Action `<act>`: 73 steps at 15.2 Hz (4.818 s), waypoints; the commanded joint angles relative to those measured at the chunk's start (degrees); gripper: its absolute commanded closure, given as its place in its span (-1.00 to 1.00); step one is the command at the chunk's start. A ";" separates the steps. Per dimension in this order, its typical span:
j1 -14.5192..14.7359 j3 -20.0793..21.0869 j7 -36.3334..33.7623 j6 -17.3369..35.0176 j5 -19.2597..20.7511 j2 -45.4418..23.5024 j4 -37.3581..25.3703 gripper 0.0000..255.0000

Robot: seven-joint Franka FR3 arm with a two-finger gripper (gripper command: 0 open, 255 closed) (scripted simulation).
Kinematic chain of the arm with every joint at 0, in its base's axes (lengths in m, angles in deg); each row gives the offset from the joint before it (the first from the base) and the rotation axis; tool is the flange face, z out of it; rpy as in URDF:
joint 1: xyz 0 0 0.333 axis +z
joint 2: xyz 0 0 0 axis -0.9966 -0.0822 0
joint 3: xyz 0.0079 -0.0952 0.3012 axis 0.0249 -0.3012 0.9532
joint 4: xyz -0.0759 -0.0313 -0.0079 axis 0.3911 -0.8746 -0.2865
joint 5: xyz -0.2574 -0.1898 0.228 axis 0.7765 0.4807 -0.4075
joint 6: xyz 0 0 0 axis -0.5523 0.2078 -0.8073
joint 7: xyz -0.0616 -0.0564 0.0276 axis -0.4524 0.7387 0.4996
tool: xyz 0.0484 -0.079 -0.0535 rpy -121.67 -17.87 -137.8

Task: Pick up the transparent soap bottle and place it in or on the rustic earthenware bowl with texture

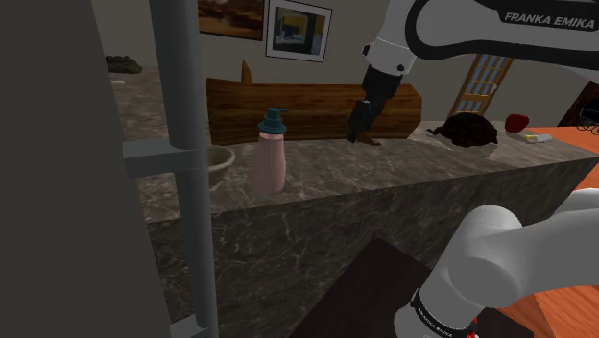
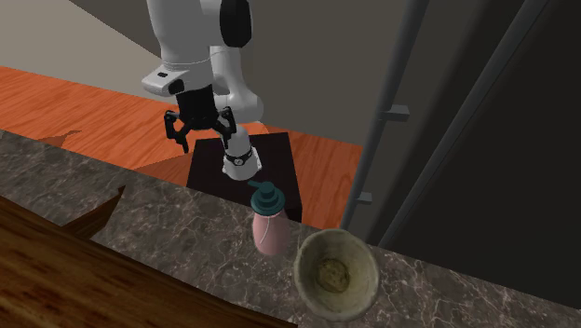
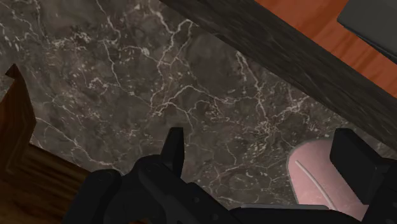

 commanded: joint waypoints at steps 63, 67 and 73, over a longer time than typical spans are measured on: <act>10.41 0.34 4.32 13.94 -11.32 -18.09 -18.98 1.00; 10.39 0.28 3.93 10.98 -11.15 -19.03 -22.91 1.00; 10.38 0.19 3.42 6.95 -10.97 -20.59 -28.52 1.00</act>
